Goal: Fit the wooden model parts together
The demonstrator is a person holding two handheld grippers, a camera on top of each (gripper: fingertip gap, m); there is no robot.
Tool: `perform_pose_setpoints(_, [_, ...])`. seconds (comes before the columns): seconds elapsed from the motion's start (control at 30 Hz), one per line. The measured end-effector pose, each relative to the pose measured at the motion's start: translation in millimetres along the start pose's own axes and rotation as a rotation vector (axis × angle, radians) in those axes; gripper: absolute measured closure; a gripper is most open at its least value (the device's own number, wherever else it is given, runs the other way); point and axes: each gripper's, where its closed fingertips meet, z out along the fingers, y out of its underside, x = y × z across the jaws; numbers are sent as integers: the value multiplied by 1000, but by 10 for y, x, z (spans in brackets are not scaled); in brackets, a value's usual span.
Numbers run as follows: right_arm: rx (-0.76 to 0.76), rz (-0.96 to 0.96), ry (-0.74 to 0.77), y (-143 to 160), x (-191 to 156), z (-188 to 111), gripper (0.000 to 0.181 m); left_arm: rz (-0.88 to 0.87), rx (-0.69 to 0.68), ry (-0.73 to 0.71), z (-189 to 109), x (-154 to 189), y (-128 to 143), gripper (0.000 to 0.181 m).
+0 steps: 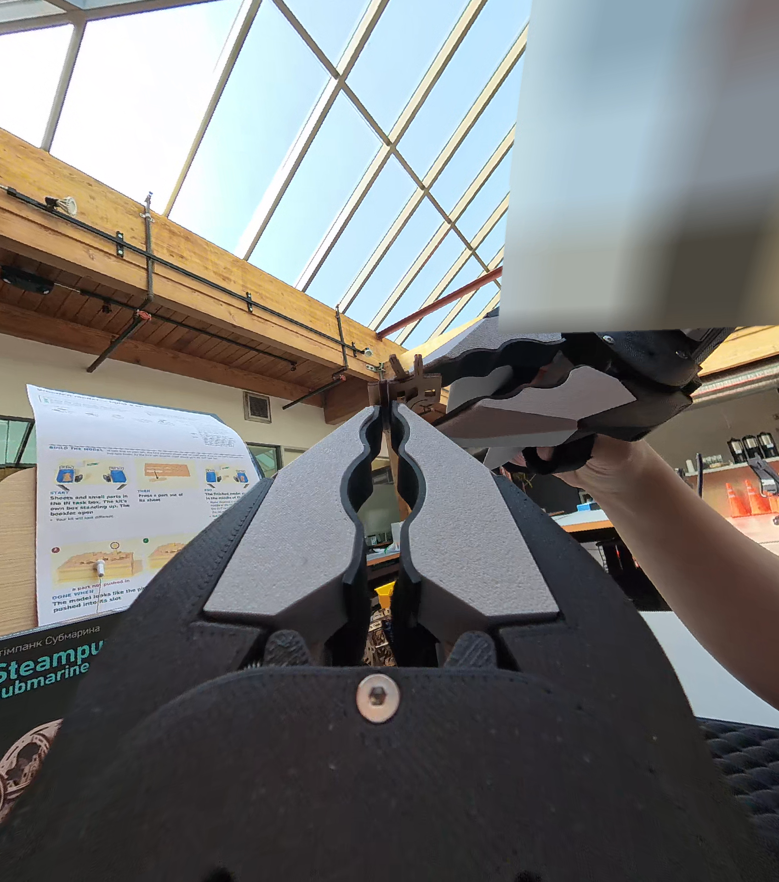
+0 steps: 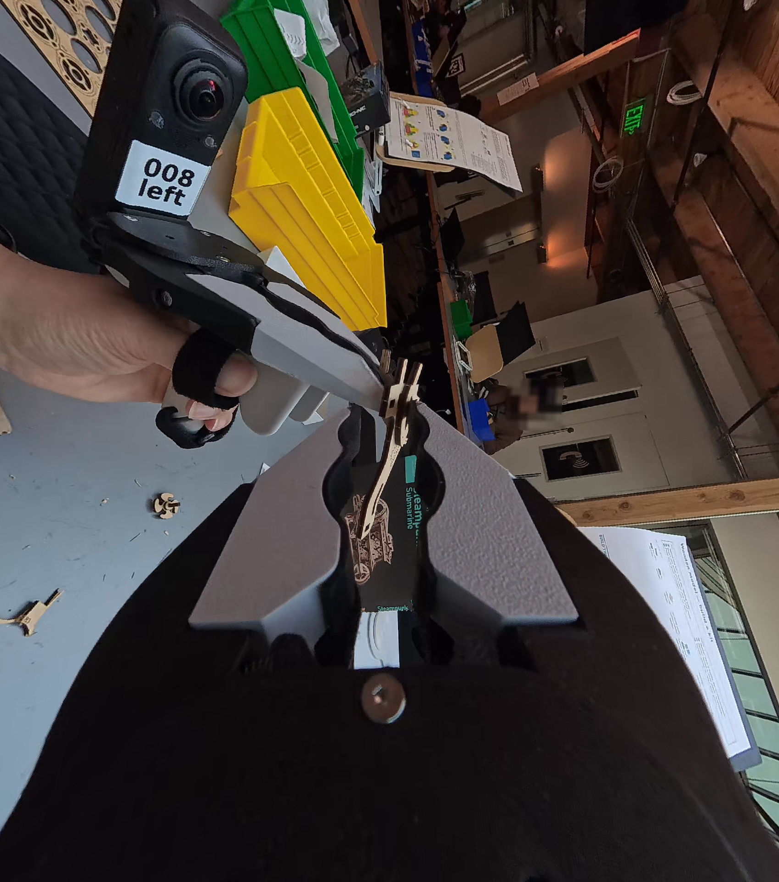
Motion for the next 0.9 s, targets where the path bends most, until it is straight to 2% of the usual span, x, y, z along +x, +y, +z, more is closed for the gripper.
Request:
perform_pose_setpoints(0.47, [12,62,-23,-6,1,5,160,8,8,-6,-5,-7,-30,181])
perform_pose_setpoints(0.67, [22,71,-18,2,41,-42,175,2,16,-8,-12,-12,-46,181])
perform_pose_setpoints(0.9, [2,53,-29,57,35,-69,178,-4,18,-11,-15,-22,-47,181])
